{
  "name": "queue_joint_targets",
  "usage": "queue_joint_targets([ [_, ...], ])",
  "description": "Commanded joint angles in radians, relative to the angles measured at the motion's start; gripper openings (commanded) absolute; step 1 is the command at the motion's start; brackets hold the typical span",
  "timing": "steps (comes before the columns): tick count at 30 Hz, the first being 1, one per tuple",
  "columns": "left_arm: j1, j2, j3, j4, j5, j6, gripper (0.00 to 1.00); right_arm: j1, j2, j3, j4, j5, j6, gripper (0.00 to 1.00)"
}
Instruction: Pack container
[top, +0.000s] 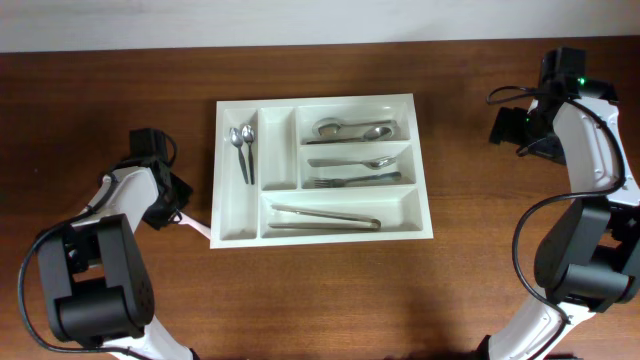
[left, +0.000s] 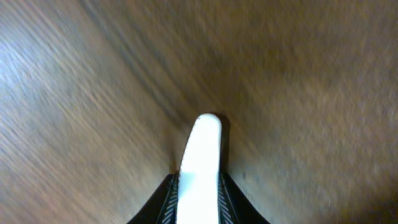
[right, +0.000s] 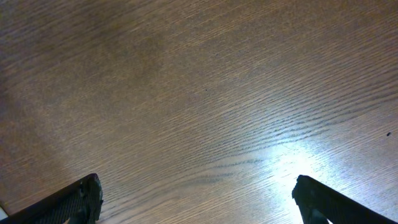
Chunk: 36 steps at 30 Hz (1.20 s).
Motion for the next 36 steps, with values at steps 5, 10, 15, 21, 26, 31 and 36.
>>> queue_joint_targets([
  [5,0.026,0.145,-0.086,0.038,-0.084,-0.005,0.18,-0.004,0.004,0.019,0.001,0.002,0.012,0.99],
  [10,0.054,0.145,-0.086,0.134,-0.122,-0.005,0.13,-0.004,0.004,0.019,0.001,0.002,0.012,0.99],
  [15,0.093,0.145,-0.075,0.21,-0.135,-0.005,0.12,-0.004,0.004,0.019,0.001,0.002,0.012,0.99],
  [21,0.125,0.145,-0.053,0.25,-0.134,-0.005,0.2,-0.004,0.004,0.019,0.001,0.002,0.012,0.99],
  [26,0.126,0.145,-0.051,0.241,-0.134,0.012,0.62,-0.004,0.004,0.019,0.001,0.002,0.012,0.99],
  [31,0.126,0.144,-0.05,0.233,-0.134,0.04,0.86,-0.004,0.004,0.019,0.001,0.002,0.012,0.99],
  [36,0.126,0.137,-0.035,0.214,-0.092,0.117,0.92,-0.004,0.004,0.019,0.001,0.002,0.012,0.99],
])
